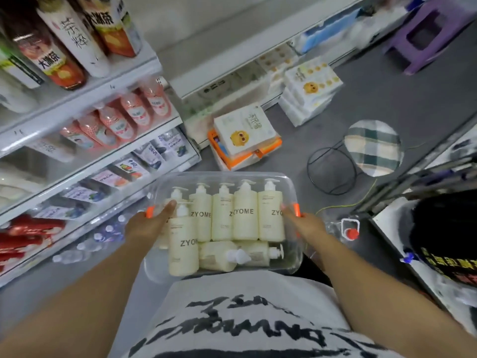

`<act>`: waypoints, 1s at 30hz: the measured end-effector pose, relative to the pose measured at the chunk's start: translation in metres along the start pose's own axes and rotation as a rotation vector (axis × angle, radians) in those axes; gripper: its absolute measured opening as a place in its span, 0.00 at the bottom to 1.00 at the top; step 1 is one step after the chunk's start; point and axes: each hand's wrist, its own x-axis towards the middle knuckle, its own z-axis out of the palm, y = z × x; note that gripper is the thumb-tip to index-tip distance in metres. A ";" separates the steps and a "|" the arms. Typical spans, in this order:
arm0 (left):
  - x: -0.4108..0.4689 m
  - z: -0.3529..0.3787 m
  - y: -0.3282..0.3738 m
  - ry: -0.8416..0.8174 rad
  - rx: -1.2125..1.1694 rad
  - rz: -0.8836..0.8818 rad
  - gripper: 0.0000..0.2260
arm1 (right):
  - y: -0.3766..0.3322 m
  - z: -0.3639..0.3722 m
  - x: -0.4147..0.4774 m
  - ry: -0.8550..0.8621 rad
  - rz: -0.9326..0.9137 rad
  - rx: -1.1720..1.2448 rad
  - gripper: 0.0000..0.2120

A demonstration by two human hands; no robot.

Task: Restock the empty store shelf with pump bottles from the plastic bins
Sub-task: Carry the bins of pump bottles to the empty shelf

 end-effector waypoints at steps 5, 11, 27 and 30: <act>0.022 0.022 0.052 0.047 -0.003 -0.119 0.45 | -0.081 -0.040 0.072 -0.109 -0.118 -0.162 0.31; 0.033 0.073 0.154 0.147 -0.172 -0.177 0.32 | -0.174 -0.130 0.160 -0.173 -0.267 -0.279 0.29; 0.164 0.115 0.371 0.049 0.050 -0.058 0.36 | -0.260 -0.236 0.311 -0.100 -0.157 -0.205 0.43; 0.188 0.119 0.383 0.013 0.085 -0.072 0.33 | -0.283 -0.230 0.328 -0.120 -0.103 -0.224 0.35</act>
